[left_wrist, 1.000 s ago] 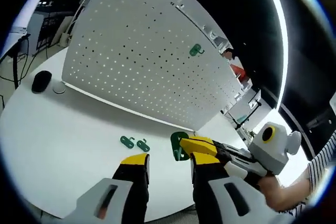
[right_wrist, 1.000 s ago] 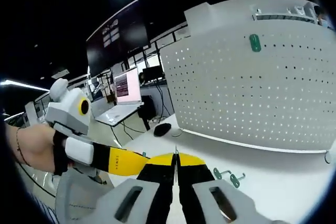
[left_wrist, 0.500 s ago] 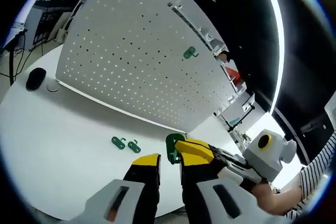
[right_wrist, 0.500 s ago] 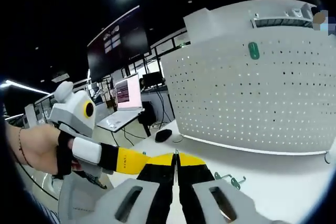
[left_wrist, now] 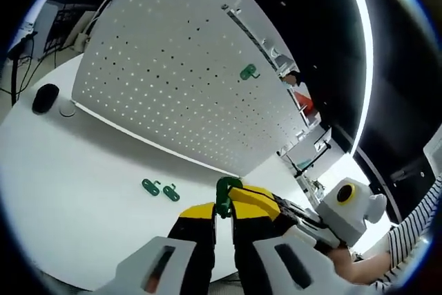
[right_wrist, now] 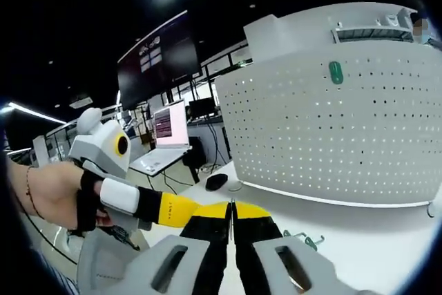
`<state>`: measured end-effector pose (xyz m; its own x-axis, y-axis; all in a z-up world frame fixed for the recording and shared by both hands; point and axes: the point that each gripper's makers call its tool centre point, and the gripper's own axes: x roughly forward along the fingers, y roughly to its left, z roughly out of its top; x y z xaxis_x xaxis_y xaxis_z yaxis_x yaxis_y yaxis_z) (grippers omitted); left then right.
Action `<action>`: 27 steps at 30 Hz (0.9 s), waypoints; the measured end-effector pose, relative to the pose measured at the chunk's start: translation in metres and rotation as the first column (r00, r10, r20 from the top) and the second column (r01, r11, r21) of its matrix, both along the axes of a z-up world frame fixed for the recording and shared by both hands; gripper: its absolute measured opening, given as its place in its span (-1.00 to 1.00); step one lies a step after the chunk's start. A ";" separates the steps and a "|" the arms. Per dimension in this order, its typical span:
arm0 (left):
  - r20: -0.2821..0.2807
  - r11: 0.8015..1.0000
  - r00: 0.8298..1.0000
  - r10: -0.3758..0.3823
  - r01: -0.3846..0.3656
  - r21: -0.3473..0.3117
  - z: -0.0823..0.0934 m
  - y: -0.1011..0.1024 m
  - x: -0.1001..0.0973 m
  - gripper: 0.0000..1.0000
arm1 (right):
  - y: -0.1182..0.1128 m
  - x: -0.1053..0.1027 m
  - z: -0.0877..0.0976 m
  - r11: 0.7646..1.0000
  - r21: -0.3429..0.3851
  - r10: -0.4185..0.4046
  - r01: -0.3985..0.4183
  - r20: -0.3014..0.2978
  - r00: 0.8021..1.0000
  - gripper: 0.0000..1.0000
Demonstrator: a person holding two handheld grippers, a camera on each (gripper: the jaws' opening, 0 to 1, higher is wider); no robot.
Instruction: Insert the hook assembly into the mounting plate slot until the hook locks in place.
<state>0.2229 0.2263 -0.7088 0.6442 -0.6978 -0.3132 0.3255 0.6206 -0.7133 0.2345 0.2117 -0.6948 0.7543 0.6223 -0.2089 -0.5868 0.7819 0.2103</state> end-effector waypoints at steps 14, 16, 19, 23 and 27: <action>0.010 1.000 1.000 -0.007 0.008 -0.019 0.007 -0.002 -0.001 -0.90 | 0.001 -0.002 0.005 1.000 -0.009 0.006 -0.006 0.038 0.999 -1.00; 0.014 1.000 1.000 -0.011 0.011 -0.019 0.007 -0.002 -0.002 -0.92 | 0.000 -0.002 0.005 1.000 -0.010 0.006 -0.006 0.039 0.999 -1.00; 0.021 1.000 1.000 -0.022 0.022 -0.011 0.006 -0.003 -0.003 -0.94 | 0.000 -0.002 0.003 1.000 -0.008 0.009 -0.009 0.031 0.999 -1.00; 0.036 0.999 0.999 -0.041 0.041 0.007 0.006 -0.004 -0.004 -0.96 | -0.001 -0.003 0.003 1.000 -0.006 0.011 -0.010 0.029 1.000 -1.00; 0.043 0.998 0.998 -0.053 0.052 0.022 0.006 -0.006 -0.004 -0.97 | -0.002 -0.003 0.004 1.000 0.006 0.010 -0.010 0.018 1.000 -1.00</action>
